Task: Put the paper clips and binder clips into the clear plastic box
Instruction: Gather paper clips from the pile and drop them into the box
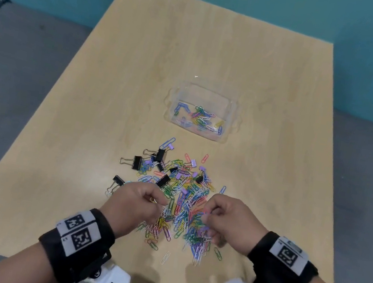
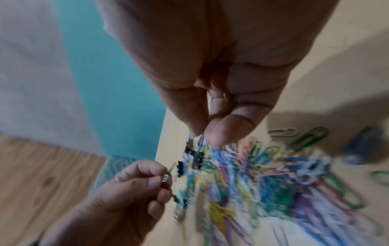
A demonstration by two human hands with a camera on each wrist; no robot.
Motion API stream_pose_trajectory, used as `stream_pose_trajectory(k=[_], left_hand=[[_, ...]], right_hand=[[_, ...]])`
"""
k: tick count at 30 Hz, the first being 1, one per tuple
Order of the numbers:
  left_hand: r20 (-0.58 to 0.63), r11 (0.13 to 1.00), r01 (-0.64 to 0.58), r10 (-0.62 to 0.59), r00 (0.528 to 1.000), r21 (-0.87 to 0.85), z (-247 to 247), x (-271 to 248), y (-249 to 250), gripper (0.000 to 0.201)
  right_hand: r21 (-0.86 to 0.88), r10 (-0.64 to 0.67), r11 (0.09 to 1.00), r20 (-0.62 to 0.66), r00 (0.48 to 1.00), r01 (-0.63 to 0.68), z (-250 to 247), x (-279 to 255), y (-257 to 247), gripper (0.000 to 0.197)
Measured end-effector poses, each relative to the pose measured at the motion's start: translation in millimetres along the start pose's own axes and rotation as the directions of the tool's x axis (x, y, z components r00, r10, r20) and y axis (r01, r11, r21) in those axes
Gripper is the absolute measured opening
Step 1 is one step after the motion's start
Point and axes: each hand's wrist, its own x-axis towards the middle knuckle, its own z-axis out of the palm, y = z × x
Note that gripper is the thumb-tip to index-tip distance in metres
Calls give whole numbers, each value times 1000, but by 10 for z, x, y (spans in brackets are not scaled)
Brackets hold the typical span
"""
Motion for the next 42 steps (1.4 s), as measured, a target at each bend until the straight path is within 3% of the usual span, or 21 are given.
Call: stream_pose_trajectory(k=[3,7,12,17,19,22,26,29,31,33,35,38,40,42], left_hand=[[2,993,-24,24,1000,-113,-39,99,309,12],[-64,989,-135,131,989,-53,-95,471,724,16],[-203,967,-253,253,946,28,-32,1147,1198,24],[-146,948,-259,288,946,186,-53,1411,1311,20],[-139,908,-254,314,939,332,-144,1307,1228,25],[-113,782,-221,347,931,583,-285,881,906,30],[103,554,-380,465,879,741,-190,121,148,38],[160,477,-294,302,940,828,51,-188,-374,53],[153,375,-251,273,950,893,190,-245,-581,66],[192,276,-257,240,952,926,295,-263,-673,75],[238,245,-305,268,934,920,333,-290,-725,76],[231,260,-316,310,922,912,287,-344,-700,69],[164,277,-272,356,920,922,209,-282,-698,65],[108,306,-226,359,927,925,132,-191,-711,66]], right_hand=[[210,-44,977,28,999,37,-109,52,-234,12],[381,-127,912,-87,988,151,-281,264,-709,15],[163,-169,957,-357,919,240,-454,841,-1243,21],[6,-210,973,-393,895,231,-527,1100,-1429,8],[-221,-287,953,-420,861,209,-609,1038,-1329,25],[-546,-383,828,-387,839,127,-658,740,-917,33],[-799,-292,598,-147,945,61,-455,358,-179,43],[-890,-289,436,2,957,134,-238,248,213,54],[-926,-298,359,3,954,115,-103,208,371,61],[-933,-249,354,-31,968,61,30,132,486,70],[-946,-260,320,-29,965,58,155,16,578,70],[-923,-353,340,51,934,179,229,-142,664,66],[-890,-386,418,7,923,182,193,-225,688,60],[-888,-393,448,-91,915,104,183,-308,724,59]])
